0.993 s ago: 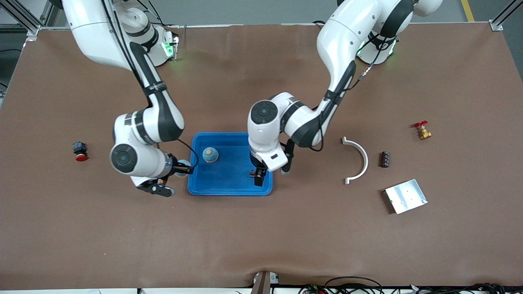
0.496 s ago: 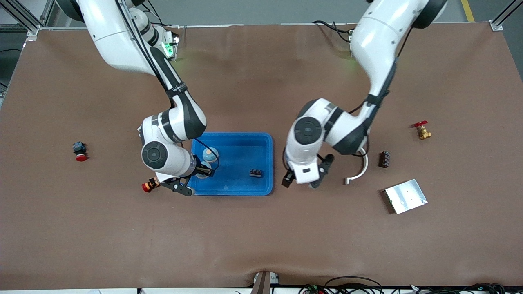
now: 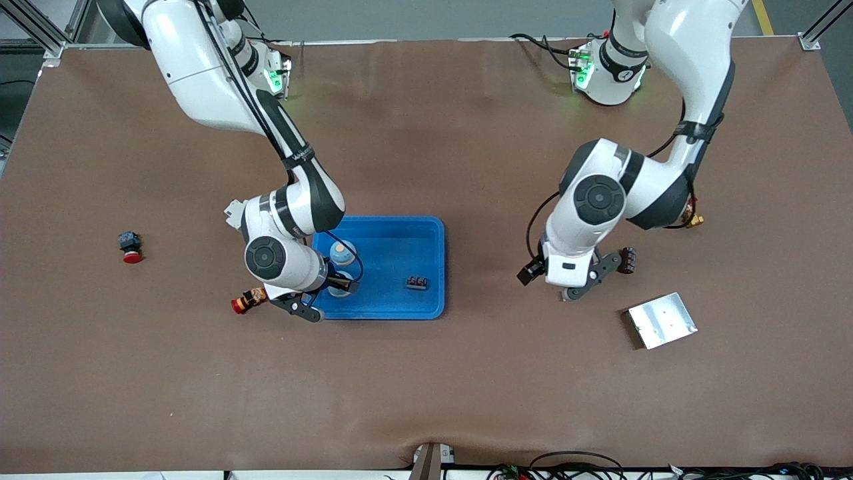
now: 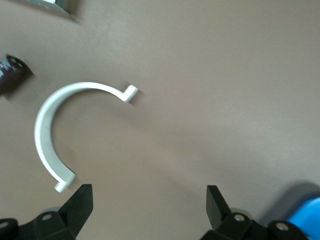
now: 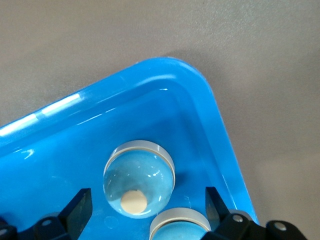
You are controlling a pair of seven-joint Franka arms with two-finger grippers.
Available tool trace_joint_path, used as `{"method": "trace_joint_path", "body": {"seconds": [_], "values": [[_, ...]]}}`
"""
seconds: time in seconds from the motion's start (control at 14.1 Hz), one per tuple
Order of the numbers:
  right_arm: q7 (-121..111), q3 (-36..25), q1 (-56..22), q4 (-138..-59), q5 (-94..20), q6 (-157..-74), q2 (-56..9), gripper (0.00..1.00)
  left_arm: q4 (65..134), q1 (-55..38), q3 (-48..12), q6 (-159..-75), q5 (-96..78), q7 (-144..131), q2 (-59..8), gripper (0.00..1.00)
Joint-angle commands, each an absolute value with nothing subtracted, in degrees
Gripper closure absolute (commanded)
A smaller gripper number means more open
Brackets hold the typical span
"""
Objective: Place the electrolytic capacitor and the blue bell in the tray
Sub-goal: 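Open both grippers to release the bell and capacitor in the tray, then withdraw the right gripper to rest while the left gripper returns to the capacitor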
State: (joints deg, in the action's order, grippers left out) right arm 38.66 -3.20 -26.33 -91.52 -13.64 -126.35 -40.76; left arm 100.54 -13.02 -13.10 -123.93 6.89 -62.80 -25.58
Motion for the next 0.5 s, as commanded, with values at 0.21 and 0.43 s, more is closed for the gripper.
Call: {"method": "trace_joint_path", "body": {"seconds": [0.21,0.43], "values": [[37.9,-4.8,-23.5,-89.2,-13.5,-117.9,-36.2,0.00,107.8,-7.6,-14.1,-125.0,6.1,-47.2,-19.8,0.00],[25.5,-5.4,-17.8,-89.4,-12.2,-109.9,-29.1,0.00,108.7,-5.9,-14.2,-123.1,6.6,-36.1,-18.9,0.00]]}}
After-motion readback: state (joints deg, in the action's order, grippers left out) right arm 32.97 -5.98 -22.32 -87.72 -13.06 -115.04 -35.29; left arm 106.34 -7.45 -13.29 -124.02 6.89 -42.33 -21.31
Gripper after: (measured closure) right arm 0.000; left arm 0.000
